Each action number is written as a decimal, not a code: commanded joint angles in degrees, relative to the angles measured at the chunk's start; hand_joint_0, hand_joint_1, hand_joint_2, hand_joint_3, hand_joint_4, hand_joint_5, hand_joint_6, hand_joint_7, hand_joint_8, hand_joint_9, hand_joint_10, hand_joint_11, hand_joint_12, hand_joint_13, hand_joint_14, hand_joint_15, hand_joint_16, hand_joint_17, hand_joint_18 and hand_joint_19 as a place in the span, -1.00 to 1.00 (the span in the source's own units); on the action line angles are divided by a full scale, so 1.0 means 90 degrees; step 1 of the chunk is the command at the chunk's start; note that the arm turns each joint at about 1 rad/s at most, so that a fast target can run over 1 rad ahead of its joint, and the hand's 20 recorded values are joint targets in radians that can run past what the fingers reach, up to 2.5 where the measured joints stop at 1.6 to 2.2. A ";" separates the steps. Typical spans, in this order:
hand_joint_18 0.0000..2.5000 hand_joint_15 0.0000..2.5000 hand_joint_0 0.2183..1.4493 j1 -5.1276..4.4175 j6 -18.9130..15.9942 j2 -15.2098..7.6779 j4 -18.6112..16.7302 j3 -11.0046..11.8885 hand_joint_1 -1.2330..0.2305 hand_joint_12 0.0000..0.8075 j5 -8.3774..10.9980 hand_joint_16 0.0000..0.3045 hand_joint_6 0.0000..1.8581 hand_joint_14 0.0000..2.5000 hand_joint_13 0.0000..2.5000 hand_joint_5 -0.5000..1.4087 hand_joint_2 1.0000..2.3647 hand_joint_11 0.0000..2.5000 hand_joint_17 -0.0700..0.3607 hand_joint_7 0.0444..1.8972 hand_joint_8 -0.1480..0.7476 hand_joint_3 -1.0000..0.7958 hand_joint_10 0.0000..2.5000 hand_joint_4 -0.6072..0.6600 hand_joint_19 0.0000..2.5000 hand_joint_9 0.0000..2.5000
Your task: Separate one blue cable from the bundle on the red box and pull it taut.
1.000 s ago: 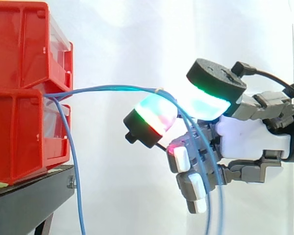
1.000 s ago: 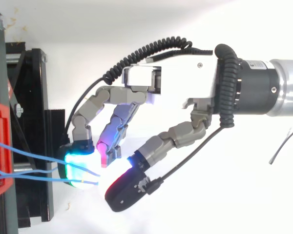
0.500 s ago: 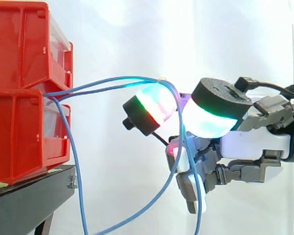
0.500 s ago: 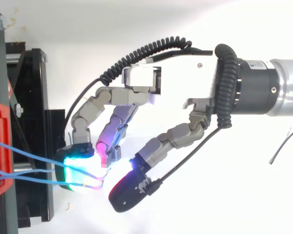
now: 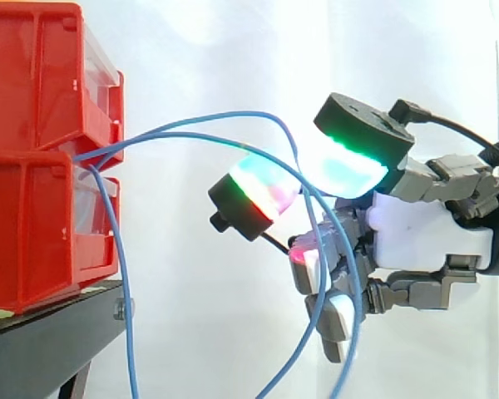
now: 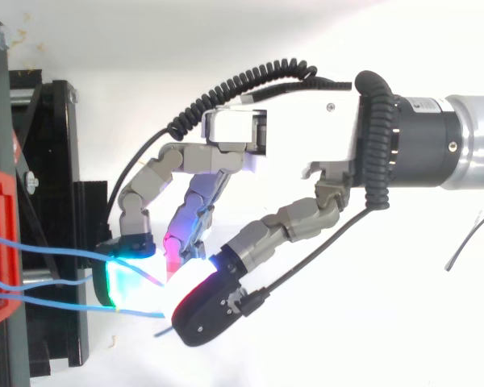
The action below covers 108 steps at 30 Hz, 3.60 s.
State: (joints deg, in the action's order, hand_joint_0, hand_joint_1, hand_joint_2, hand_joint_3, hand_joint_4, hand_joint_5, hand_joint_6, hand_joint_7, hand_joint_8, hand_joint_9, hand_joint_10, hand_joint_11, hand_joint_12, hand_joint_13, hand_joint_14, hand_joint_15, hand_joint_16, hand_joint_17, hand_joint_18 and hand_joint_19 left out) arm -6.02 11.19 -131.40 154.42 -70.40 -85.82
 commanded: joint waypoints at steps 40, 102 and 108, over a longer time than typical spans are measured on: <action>-0.20 -0.50 -0.56 0.0268 0.0153 0.0000 0.0078 0.0234 -0.02 -0.03 -0.0357 -0.66 -0.07 -0.98 -0.10 -0.53 -1.00 -0.63 -0.13 -0.17 -0.10 -0.44 -0.98 -0.08 -0.49 -0.14; -0.20 -0.46 -0.31 0.0278 0.0065 0.0000 0.0254 0.0234 -0.56 -0.07 -0.0376 -0.69 0.01 -0.98 -0.10 -0.53 -0.97 -0.58 -0.18 -0.19 -0.13 0.07 -0.98 -0.11 -0.48 -0.12; -0.19 -0.46 -0.32 0.0268 -0.0071 0.0000 0.0342 0.0234 -0.54 -0.05 -0.0376 -0.67 0.01 -0.98 -0.09 -0.53 -0.97 -0.59 -0.15 -0.22 -0.10 0.08 -0.98 -0.08 -0.49 -0.10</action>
State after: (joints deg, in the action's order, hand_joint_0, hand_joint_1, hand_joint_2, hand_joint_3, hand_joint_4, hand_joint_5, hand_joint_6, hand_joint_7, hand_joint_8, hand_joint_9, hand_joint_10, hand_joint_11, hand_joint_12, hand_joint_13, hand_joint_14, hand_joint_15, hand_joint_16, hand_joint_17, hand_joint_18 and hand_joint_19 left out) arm -3.60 11.14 -131.40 157.12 -68.29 -89.22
